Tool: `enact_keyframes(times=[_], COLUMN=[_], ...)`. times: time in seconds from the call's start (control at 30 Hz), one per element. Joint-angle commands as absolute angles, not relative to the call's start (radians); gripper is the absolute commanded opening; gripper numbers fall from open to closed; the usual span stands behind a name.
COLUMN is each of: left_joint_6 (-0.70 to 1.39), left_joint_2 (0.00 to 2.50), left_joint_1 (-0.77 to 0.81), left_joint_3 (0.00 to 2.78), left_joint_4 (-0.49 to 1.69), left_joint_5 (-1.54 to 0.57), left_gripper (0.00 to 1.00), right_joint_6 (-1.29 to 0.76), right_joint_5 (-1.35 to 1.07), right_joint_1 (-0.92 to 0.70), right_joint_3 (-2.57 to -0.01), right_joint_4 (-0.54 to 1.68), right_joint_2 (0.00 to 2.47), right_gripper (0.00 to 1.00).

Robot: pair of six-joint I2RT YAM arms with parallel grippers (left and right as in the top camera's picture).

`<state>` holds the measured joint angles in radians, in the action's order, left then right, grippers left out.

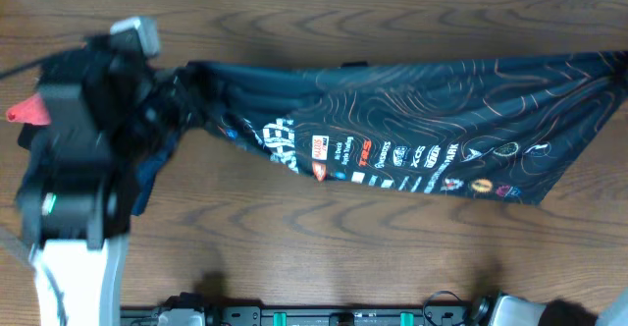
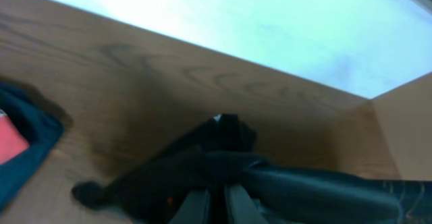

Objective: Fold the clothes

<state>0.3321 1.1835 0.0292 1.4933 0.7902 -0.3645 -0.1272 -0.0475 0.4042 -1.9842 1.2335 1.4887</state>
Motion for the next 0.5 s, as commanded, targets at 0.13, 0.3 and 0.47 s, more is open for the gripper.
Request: enact_keyframes(times=[0.13, 0.3, 0.47], left_joint_6=[0.318, 0.344, 0.522], left_joint_2=[1.488, 1.663, 1.719], left_joint_1=[0.026, 0.025, 0.007], left_joint_3=[1.512, 1.607, 1.769], left_joint_4=[0.517, 0.29, 0.048], left_joint_5=[-0.358, -0.35, -0.35], left_gripper=[0.06, 0.06, 0.06], right_joint_6=[-0.113, -0.264, -0.307], right_joint_5=[-0.087, -0.082, -0.06], right_joint_1=[0.347, 0.329, 0.329], right_joint_3=[-1.994, -1.995, -2.136], right_joint_4=[1.016, 0.804, 0.744], right_joint_2=[1.748, 1.844, 1.841], right_gripper=[0.01, 0.01, 0.01])
